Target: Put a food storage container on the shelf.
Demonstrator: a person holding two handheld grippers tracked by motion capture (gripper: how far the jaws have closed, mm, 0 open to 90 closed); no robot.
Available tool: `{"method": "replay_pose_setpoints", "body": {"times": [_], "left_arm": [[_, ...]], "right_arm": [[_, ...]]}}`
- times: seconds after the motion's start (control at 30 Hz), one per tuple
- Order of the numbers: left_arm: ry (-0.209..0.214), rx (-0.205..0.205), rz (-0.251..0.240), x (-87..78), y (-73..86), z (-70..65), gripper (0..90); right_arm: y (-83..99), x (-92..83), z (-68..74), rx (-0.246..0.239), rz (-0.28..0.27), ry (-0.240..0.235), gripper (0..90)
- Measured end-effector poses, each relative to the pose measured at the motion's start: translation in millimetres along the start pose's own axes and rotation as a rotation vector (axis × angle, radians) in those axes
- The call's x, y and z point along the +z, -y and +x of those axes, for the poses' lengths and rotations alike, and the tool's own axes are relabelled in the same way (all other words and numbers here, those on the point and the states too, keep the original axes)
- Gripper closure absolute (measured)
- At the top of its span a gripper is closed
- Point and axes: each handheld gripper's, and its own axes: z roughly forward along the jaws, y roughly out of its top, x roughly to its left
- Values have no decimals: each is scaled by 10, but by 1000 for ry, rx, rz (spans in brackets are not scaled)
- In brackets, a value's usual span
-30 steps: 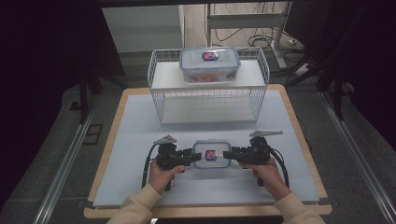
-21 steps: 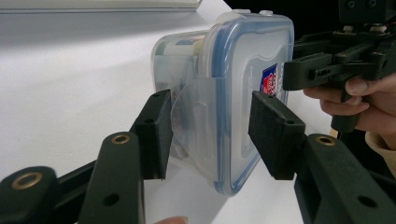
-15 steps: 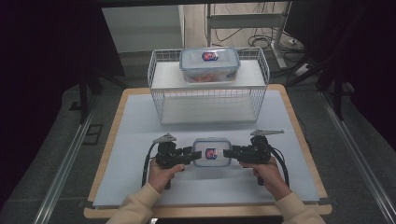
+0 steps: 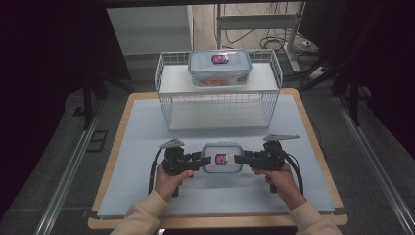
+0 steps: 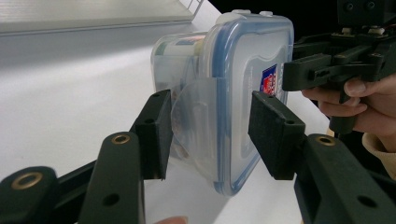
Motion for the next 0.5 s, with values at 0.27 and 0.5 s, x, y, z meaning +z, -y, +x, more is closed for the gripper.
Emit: {"method": "replay_pose_setpoints", "body": {"times": [0.27, 0.5], "left_arm": [[-3, 2, -5, -21, -46, 19, 511], [-2, -1, -16, -14, -93, 20, 510]], "right_arm": [[-51, 14, 13, -5, -9, 1, 514], [-104, 9, 17, -11, -10, 4, 514]]}}
